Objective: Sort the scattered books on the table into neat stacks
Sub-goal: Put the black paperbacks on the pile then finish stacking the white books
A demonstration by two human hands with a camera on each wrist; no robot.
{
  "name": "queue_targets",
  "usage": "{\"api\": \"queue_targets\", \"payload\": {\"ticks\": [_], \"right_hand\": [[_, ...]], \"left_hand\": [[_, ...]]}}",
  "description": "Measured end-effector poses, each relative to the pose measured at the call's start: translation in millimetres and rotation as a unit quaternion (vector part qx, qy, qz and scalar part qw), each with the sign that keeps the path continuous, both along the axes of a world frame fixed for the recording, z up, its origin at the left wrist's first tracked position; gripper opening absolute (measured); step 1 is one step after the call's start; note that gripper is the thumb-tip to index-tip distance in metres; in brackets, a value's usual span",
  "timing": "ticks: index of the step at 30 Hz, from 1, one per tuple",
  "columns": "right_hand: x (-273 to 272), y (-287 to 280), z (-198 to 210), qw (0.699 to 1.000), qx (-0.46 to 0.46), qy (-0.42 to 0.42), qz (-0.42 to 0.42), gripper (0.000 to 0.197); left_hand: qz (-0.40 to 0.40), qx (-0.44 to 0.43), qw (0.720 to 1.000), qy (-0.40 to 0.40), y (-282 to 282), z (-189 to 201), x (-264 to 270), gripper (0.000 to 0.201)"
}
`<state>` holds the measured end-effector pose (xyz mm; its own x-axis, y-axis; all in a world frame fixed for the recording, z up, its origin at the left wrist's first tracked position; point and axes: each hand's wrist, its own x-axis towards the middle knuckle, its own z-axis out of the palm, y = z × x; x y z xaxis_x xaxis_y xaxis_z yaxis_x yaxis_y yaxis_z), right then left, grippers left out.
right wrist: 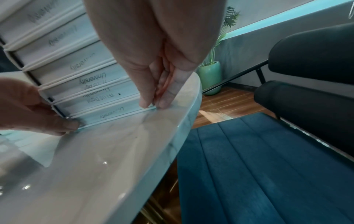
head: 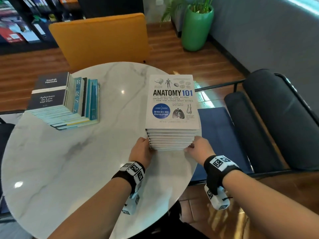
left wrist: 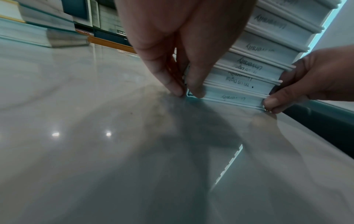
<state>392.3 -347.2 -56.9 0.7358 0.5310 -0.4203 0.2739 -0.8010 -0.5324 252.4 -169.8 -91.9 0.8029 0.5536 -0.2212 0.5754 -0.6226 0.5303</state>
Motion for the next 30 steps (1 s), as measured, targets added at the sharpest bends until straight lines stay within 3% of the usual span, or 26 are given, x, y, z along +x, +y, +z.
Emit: {"api": "queue_targets", "payload": {"ticks": [14,22,30], "right_hand": [[13.4,15.5,0.2,0.998,0.042,0.007,0.043,0.016],[8.1,71.0,-4.8,0.994,0.047,-0.004,0.1,0.023],[3.8,138.2,0.7,0.992,0.04,-0.01,0.119,0.017]], "left_hand": [[0.049,0.016,0.999,-0.018,6.5,0.7,-5.4,0.028],[0.1,0.006,0.995,-0.014,54.8,9.3,-13.3,0.03],[0.161,-0.007,0.987,-0.012,109.6,7.4,-22.7,0.025]]}}
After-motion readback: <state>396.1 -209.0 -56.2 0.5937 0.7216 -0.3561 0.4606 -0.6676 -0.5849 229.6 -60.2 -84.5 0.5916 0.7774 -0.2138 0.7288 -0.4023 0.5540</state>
